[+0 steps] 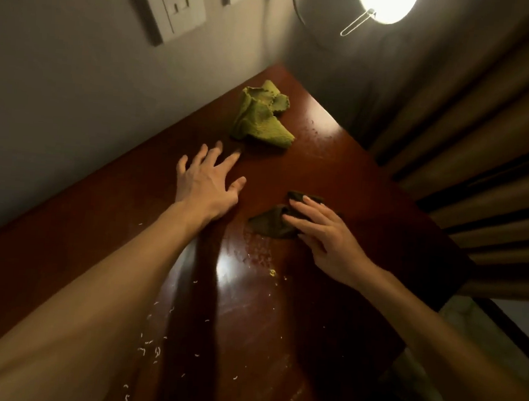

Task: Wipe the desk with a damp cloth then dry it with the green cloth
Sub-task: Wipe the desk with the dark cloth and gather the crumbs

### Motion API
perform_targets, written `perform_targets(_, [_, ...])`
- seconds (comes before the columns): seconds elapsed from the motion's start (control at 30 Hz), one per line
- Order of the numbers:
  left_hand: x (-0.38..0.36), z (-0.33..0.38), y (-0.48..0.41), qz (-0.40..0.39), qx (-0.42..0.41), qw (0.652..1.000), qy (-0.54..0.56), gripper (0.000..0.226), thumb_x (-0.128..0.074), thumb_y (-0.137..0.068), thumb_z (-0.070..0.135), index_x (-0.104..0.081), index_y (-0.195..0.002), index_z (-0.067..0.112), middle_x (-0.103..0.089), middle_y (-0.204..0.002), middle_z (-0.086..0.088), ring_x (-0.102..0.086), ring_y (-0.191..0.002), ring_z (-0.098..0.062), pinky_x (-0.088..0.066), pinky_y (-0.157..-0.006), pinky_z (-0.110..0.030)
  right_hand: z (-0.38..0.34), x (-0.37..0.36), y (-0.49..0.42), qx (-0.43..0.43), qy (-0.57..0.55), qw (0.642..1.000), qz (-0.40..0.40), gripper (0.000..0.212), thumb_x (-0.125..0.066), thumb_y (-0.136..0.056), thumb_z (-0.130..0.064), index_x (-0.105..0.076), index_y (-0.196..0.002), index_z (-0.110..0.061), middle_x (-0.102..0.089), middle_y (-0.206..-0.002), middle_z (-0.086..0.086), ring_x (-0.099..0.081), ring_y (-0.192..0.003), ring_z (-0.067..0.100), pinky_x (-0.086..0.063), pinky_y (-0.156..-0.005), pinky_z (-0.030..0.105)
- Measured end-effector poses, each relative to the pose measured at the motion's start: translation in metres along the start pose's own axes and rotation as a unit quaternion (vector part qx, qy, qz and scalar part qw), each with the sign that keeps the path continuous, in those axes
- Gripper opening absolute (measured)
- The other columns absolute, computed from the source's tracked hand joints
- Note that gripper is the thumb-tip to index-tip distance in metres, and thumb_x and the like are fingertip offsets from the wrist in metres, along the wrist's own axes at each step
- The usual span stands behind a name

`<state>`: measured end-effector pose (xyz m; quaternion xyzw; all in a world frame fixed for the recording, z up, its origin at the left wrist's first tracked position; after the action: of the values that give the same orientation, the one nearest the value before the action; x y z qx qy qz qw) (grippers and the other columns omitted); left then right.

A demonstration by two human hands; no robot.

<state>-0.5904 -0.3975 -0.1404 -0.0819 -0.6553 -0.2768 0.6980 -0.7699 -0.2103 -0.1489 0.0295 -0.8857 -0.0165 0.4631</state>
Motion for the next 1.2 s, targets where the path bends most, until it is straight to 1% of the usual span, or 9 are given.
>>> perform_targets(0.23, [0.003,-0.011,-0.002,-0.056,-0.029,0.998,0.031,0.067,-0.049,-0.103,0.05,-0.021,-0.163,0.043,-0.009,-0.175,0.004,-0.005,-0.161,-0.021,-0.002,-0.128,-0.054,0.014,0.007,-0.08,-0.086,0.012,0.995,0.058,0.047,-0.055,-0.102,-0.009,-0.056,-0.147,-0.024,-0.036,-0.164,0.004,-0.019,-0.156,0.03,-0.016,-0.126,0.054])
perform_targets(0.4, [0.011,-0.014,-0.002,-0.08,-0.041,0.996,-0.003,0.071,-0.054,-0.102,0.051,-0.02,-0.164,0.042,-0.012,-0.174,0.004,-0.011,-0.161,-0.021,-0.005,-0.128,-0.053,-0.048,-0.03,-0.032,0.027,0.024,0.999,-0.012,0.054,-0.055,-0.099,-0.003,-0.055,-0.147,-0.027,-0.034,-0.165,0.004,-0.018,-0.157,0.027,-0.01,-0.126,0.045])
perform_targets(0.5, [0.02,-0.018,0.002,-0.073,-0.065,0.994,-0.046,0.077,-0.059,-0.099,0.056,-0.023,-0.164,0.038,-0.02,-0.172,0.002,-0.023,-0.157,-0.024,-0.011,-0.127,-0.051,-0.079,-0.054,0.03,0.046,0.016,0.997,-0.053,0.061,-0.054,-0.1,-0.005,-0.044,-0.152,-0.036,-0.022,-0.169,-0.009,-0.002,-0.158,0.013,0.003,-0.127,0.035])
perform_targets(0.57, [0.026,-0.027,0.007,-0.053,-0.068,0.995,-0.048,0.081,-0.063,-0.095,0.06,-0.027,-0.163,0.036,-0.029,-0.168,-0.001,-0.031,-0.152,-0.028,-0.019,-0.125,-0.05,-0.084,-0.062,0.055,0.04,0.007,0.998,-0.056,0.062,-0.057,-0.101,-0.006,-0.042,-0.152,-0.037,-0.021,-0.168,-0.011,-0.001,-0.158,0.011,0.0,-0.128,0.036])
perform_targets(0.63, [0.03,-0.046,0.015,-0.036,-0.044,0.998,-0.03,0.085,-0.065,-0.092,0.064,-0.028,-0.163,0.035,-0.031,-0.166,-0.003,-0.032,-0.15,-0.03,-0.022,-0.123,-0.05,-0.083,-0.061,0.054,0.036,-0.003,0.998,-0.058,0.059,-0.058,-0.101,-0.006,-0.046,-0.151,-0.035,-0.025,-0.167,-0.011,-0.005,-0.158,0.011,-0.002,-0.127,0.035])
perform_targets(0.8, [0.022,-0.095,0.038,-0.032,0.054,0.998,-0.004,0.097,-0.062,-0.084,0.078,-0.022,-0.163,0.039,-0.009,-0.175,-0.003,-0.007,-0.16,-0.032,-0.011,-0.127,-0.054,-0.068,-0.044,-0.022,0.003,-0.004,1.0,-0.003,0.048,-0.056,-0.099,-0.002,-0.06,-0.143,-0.021,-0.041,-0.16,0.008,-0.025,-0.154,0.031,-0.017,-0.125,0.046])
perform_targets(1.0, [0.013,-0.131,0.065,-0.013,0.128,0.991,0.036,0.091,-0.056,-0.088,0.076,-0.024,-0.164,0.037,-0.014,-0.174,-0.004,-0.011,-0.16,-0.033,-0.012,-0.127,-0.054,-0.07,-0.049,-0.092,-0.079,0.004,0.996,0.041,0.049,-0.05,-0.104,-0.011,-0.05,-0.151,-0.026,-0.031,-0.166,0.002,-0.014,-0.158,0.025,-0.01,-0.128,0.047])
perform_targets(1.13, [0.01,-0.15,0.076,0.002,0.157,0.986,0.065,0.089,-0.057,-0.09,0.073,-0.024,-0.164,0.035,-0.012,-0.174,-0.004,-0.011,-0.16,-0.034,-0.017,-0.125,-0.06,-0.106,-0.076,-0.049,-0.014,0.015,1.0,0.012,0.056,-0.053,-0.096,-0.004,-0.052,-0.149,-0.021,-0.037,-0.163,0.008,-0.021,-0.156,0.03,-0.02,-0.124,0.057])
perform_targets(1.2, [0.01,-0.153,0.077,-0.014,0.147,0.987,0.067,0.089,-0.057,-0.09,0.073,-0.023,-0.164,0.036,-0.012,-0.174,-0.002,-0.01,-0.16,-0.035,-0.019,-0.121,-0.068,-0.127,-0.093,-0.011,0.04,0.023,0.998,-0.034,0.062,-0.055,-0.097,0.0,-0.048,-0.152,-0.026,-0.03,-0.166,0.0,-0.015,-0.158,0.023,-0.017,-0.126,0.055])
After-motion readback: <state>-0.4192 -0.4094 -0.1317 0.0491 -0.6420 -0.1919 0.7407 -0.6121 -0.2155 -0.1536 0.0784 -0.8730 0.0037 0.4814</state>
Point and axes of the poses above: each hand's wrist, its own y-axis away from the middle knuckle, its own x-axis out of the back of the hand, z = x × y, the point moved 6 cm from there along -y, towards the middle knuckle
